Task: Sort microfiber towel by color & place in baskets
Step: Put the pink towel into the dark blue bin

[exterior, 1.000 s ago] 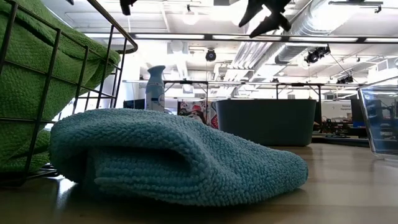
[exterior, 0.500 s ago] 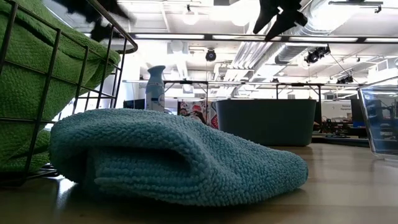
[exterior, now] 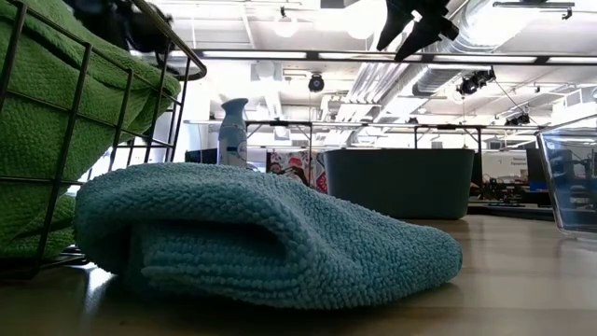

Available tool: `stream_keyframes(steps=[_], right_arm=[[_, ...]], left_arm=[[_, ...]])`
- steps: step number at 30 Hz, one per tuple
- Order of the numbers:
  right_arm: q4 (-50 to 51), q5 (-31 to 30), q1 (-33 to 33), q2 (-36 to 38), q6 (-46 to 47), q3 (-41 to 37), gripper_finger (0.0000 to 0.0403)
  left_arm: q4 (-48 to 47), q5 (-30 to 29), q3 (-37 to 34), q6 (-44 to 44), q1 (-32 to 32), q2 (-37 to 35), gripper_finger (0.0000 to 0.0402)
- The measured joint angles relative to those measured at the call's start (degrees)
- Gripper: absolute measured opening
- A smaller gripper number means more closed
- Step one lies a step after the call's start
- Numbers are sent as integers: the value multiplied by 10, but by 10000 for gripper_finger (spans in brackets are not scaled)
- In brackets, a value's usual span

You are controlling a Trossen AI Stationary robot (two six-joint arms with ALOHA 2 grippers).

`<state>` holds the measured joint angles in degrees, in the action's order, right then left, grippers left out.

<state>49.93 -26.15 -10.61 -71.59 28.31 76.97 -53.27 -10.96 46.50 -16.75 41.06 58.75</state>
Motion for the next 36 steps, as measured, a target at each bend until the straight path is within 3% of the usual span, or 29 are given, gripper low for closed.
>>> stream_keyframes(steps=[9, 18, 27, 36], right_arm=[[0, 11, 0, 0, 2, 0, 252], [0, 11, 0, 0, 2, 0, 252], [0, 11, 0, 0, 14, 0, 252], [0, 11, 0, 0, 17, 0, 252]], left_arm=[[47, -1, 0, 34, 67, 130, 245], [129, -8, -10, 54, 74, 209, 245], [228, -9, -83, 23, 100, 226, 245], [234, -17, -85, 27, 99, 226, 235]])
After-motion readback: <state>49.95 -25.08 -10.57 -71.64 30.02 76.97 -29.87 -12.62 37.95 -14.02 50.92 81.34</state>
